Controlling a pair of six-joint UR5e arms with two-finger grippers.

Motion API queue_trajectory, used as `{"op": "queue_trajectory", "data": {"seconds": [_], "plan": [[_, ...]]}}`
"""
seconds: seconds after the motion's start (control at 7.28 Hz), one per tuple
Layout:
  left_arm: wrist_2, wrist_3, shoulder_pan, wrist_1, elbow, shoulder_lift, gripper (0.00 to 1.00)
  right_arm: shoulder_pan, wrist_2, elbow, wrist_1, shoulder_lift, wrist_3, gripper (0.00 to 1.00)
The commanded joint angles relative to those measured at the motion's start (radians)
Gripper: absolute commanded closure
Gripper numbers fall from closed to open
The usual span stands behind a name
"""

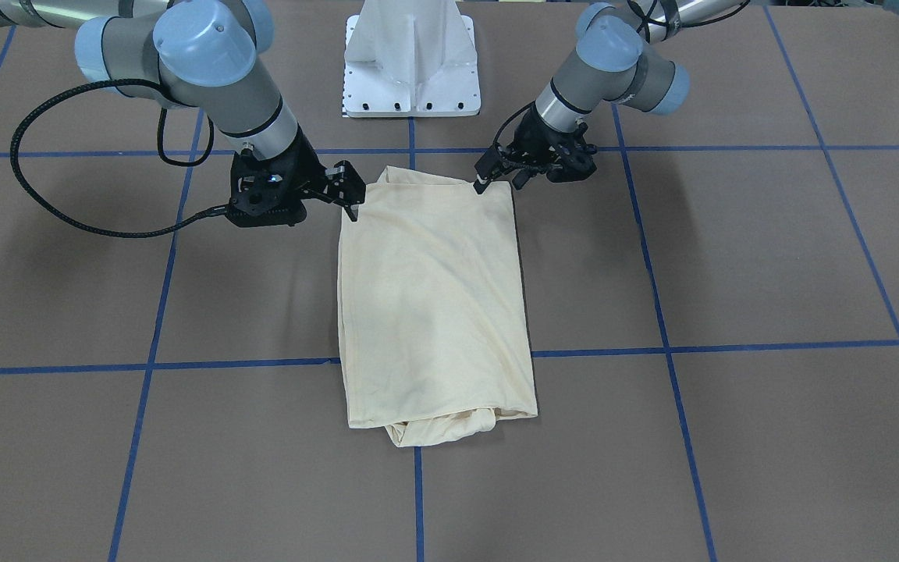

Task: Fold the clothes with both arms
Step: 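Lower the left gripper to the bundle's near corner while the right holds the edge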

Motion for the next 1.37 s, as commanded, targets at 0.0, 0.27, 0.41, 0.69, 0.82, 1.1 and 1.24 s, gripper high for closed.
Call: {"op": "queue_trajectory", "data": {"seconds": [0.0, 0.27, 0.41, 0.69, 0.82, 1.1, 1.24], "plan": [[-0.001, 0.0, 0.001, 0.001, 0.001, 0.0, 0.22, 0.0, 0.001, 0.006, 0.0, 0.0, 0.002, 0.0], [-0.001, 0.0, 0.013, 0.001, 0.001, 0.0, 0.24, 0.0, 0.001, 0.005, 0.0, -0.001, 0.0, 0.0], [-0.001, 0.0, 0.014, 0.001, 0.003, 0.0, 0.24, 0.0, 0.001, 0.005, 0.0, -0.001, 0.0, 0.0], [-0.001, 0.0, 0.014, 0.001, 0.003, 0.001, 0.24, 0.0, 0.001, 0.003, 0.0, -0.002, 0.0, 0.0], [-0.001, 0.0, 0.014, 0.002, 0.003, 0.0, 0.33, 0.0, 0.001, 0.003, -0.002, -0.003, 0.0, 0.0], [-0.001, 0.0, 0.014, 0.001, 0.001, 0.0, 0.66, 0.0, 0.001, 0.003, 0.0, -0.001, 0.0, 0.0], [-0.001, 0.001, 0.014, 0.002, 0.0, 0.0, 0.76, 0.0, 0.001, 0.003, 0.0, -0.001, 0.0, 0.0]]}}
